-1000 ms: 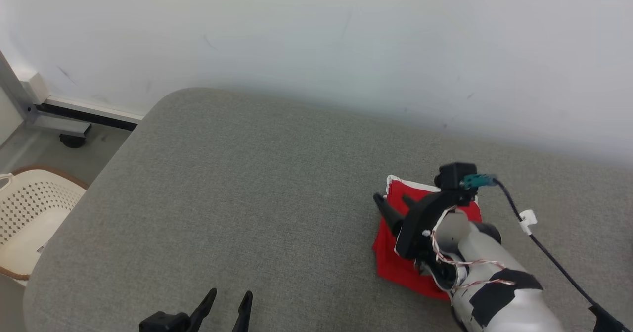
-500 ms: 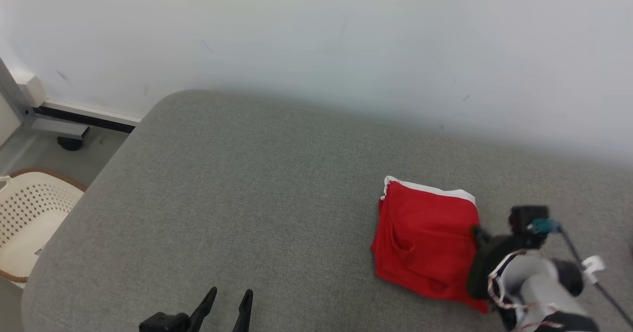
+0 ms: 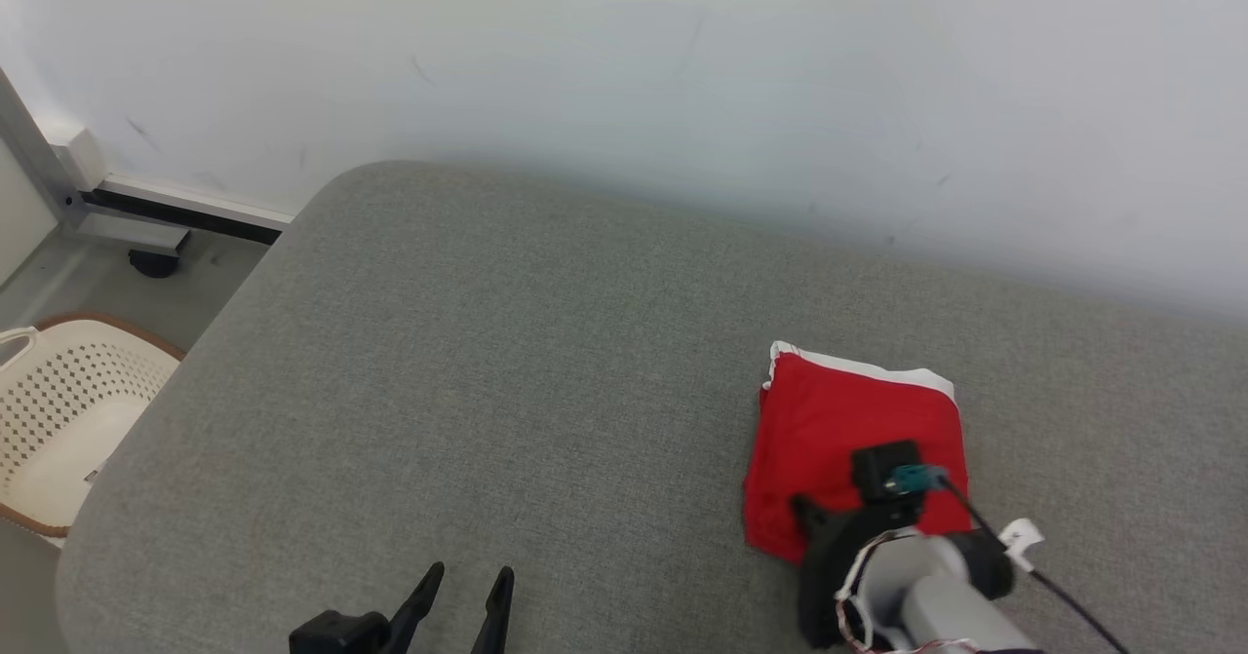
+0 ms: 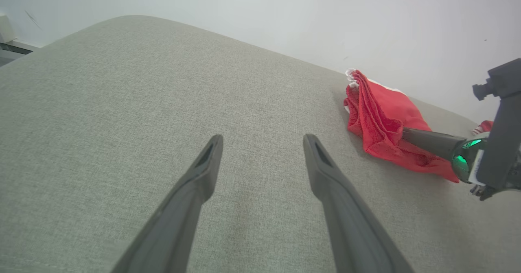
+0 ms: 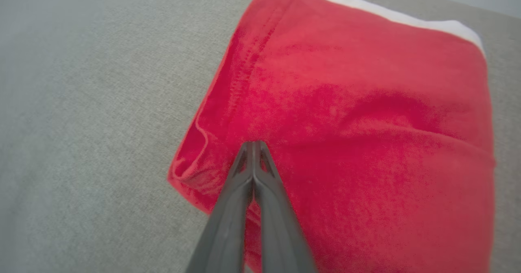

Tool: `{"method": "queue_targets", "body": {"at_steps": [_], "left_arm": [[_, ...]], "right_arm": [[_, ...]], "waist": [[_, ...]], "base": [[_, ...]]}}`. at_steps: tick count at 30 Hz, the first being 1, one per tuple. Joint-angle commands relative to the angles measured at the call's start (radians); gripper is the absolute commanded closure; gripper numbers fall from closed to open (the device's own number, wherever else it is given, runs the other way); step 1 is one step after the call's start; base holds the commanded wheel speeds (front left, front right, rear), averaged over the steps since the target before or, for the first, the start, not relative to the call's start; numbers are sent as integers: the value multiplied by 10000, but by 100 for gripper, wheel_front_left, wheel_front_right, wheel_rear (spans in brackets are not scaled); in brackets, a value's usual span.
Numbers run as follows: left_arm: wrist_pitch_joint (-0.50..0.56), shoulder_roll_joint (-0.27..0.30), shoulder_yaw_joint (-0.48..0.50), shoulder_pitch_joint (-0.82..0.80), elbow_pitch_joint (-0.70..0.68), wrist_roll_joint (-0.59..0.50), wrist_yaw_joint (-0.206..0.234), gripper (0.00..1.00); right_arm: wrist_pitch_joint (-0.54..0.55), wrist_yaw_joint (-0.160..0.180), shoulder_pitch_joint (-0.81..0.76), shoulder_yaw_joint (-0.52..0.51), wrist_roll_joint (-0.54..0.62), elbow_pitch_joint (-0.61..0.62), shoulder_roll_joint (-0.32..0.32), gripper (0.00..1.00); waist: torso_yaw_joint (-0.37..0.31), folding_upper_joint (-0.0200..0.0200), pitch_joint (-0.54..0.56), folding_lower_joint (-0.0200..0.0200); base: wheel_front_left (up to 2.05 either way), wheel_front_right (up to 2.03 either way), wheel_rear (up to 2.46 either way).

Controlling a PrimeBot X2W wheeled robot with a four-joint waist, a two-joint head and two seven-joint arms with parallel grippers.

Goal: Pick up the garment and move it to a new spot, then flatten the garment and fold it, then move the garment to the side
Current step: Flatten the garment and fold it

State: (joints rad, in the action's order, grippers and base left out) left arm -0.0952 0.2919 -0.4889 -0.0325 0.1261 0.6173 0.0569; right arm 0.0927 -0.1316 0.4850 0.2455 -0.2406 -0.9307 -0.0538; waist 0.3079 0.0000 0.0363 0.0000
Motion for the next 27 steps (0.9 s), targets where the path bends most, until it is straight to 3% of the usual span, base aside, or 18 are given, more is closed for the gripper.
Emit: {"method": "queue_targets", "body": {"at_steps": [1, 7, 12, 13, 14, 20, 24, 27], "left_arm": [[-54, 0, -19, -134, 57, 78, -10, 0], [-135, 20, 20, -136, 124, 110, 11, 0], [-309, 50, 63, -131, 115, 87, 35, 0], [-363, 65, 101, -103, 112, 93, 49, 0], [-472, 87, 146, -82, 100, 68, 87, 0], [-1213, 166, 470, 141, -33, -155, 270, 0], [-1588, 256, 741, 148, -269, -560, 251, 0], [-1698, 178, 1117, 392, -464, -948, 190, 0]], "right_arm": [[64, 22, -227, 380, -364, 205, 48, 100], [484, 24, -414, 2217, -1775, 1168, 25, 100], [431, 24, -386, 2743, -2654, 1807, 25, 96], [356, 24, -382, 2736, -2800, 1951, 24, 53], [301, 24, -406, 2661, -2988, 2070, 26, 0], [-293, 24, -796, 1670, -2849, 2878, 27, 0], [-739, 24, -1476, 264, -1807, 3637, 27, 0], [-1130, 23, -2564, -1303, -856, 5014, 32, 0]], "waist": [[22, 0, 9, 0], [-97, 0, 49, 0], [-298, 0, 126, 0], [-357, 0, 151, 0], [-433, 0, 181, 0], [-1017, 0, 434, 0], [-1409, 0, 623, 0], [-1679, 0, 794, 0]], "base": [[0, 0, 0], [0, 0, 0], [0, 0, 0], [0, 0, 0], [0, 0, 0], [0, 0, 0], [0, 0, 0], [0, 0, 0]]}}
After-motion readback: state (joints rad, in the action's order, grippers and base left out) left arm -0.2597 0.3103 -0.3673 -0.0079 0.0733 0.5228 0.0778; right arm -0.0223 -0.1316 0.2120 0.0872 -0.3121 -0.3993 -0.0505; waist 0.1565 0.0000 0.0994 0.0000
